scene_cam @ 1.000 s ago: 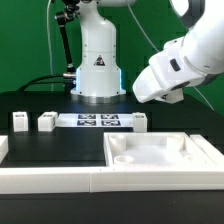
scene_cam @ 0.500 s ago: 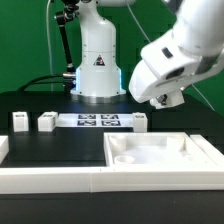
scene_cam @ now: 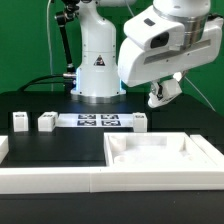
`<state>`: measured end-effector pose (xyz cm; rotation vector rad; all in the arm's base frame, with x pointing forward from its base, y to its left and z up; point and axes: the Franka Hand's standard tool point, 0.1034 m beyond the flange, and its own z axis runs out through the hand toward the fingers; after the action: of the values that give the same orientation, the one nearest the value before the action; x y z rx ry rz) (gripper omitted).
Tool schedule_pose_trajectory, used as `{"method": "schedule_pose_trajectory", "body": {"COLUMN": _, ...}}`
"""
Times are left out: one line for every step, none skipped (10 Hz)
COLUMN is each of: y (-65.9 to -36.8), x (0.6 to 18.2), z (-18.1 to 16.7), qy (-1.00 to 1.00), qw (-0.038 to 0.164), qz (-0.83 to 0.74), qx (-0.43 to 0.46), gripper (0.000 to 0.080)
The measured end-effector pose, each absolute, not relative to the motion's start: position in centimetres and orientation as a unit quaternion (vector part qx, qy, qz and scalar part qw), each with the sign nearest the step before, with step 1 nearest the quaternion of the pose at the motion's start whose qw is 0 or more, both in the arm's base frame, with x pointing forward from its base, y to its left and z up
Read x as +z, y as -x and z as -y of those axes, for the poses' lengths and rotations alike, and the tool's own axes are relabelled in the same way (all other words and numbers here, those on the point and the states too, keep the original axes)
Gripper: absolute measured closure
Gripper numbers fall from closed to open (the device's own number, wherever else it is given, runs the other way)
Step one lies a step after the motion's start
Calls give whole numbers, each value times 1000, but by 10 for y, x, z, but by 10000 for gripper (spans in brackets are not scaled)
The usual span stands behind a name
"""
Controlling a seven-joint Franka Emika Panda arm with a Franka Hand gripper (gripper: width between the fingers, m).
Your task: Assemble square table
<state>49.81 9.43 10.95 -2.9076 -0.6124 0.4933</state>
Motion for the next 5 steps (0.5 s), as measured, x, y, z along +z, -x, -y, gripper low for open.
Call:
{"method": "schedule_pose_trajectory", "body": {"y": -503, "x": 110, "z": -91, "qy": 968, "qw": 70, "qz": 200, "qx": 131, "gripper": 511}}
{"method": "schedule_pose_trajectory", "body": {"y": -513, "x": 115, "z": -86, "qy": 971, "qw": 75, "qz": 196, "qx": 112, "gripper": 511}}
{"method": "schedule_pose_trajectory", "body": {"y": -522, "x": 122, "z": -81, "qy": 973, "qw": 75, "qz": 193, "qx": 102, "gripper": 511}}
{"method": "schedule_pose_trajectory", "body": {"y": -537, "x": 128, "z": -75, "qy": 976, "qw": 70, "qz": 198, "qx": 64, "gripper": 511}}
{"method": "schedule_pose_trajectory", "body": {"y": -542, "x": 127, "z": -72, "qy": 978, "qw": 67, "qz": 194, "qx": 28, "gripper": 511}}
